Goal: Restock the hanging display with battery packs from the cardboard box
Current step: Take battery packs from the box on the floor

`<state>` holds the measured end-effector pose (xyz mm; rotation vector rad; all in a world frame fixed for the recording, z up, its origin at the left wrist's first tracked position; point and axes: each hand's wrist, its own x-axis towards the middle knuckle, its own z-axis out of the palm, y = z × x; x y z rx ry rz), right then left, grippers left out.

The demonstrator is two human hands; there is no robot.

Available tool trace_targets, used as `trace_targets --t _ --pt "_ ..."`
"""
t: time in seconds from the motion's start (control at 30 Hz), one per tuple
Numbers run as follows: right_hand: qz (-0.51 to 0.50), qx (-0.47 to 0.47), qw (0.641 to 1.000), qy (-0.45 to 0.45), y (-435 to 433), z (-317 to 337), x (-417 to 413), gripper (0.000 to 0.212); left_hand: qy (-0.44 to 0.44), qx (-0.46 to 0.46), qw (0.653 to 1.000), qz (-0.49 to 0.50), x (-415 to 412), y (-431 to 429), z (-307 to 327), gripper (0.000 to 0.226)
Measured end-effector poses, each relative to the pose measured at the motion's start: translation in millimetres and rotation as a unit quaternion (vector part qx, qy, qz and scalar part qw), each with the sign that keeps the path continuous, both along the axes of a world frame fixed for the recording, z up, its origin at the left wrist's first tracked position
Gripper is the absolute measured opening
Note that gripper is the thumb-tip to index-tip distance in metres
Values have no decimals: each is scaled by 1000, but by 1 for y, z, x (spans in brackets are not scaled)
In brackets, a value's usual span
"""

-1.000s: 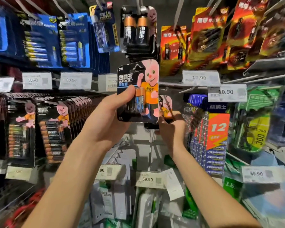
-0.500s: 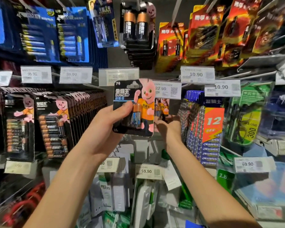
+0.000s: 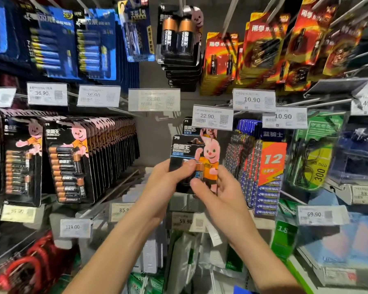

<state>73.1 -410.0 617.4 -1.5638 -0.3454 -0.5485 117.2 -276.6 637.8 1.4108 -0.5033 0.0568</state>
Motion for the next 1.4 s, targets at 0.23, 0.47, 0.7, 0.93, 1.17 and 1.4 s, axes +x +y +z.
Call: trace_targets --t 0.23,0.47,0.7,0.93,1.17,1.4 --pt "-51 104 993 21 -38 -1 2 14 -106 45 993 17 3 -18 39 27" --pt "-47 115 992 12 -45 -1 7 8 -150 8 988 22 1 -12 66 35" --pt "-31 109 993 -20 -29 21 17 15 -198 39 978 59 5 -4 71 48" --pt "-56 70 995 -51 -13 39 31 12 -269 115 948 125 12 -4 59 54" --pt "-124 4 990 -70 -5 32 45 9 -346 165 915 130 16 -5 50 57" --pt "-105 33 992 -67 1 34 46 5 -369 225 889 154 30 -9 45 64"
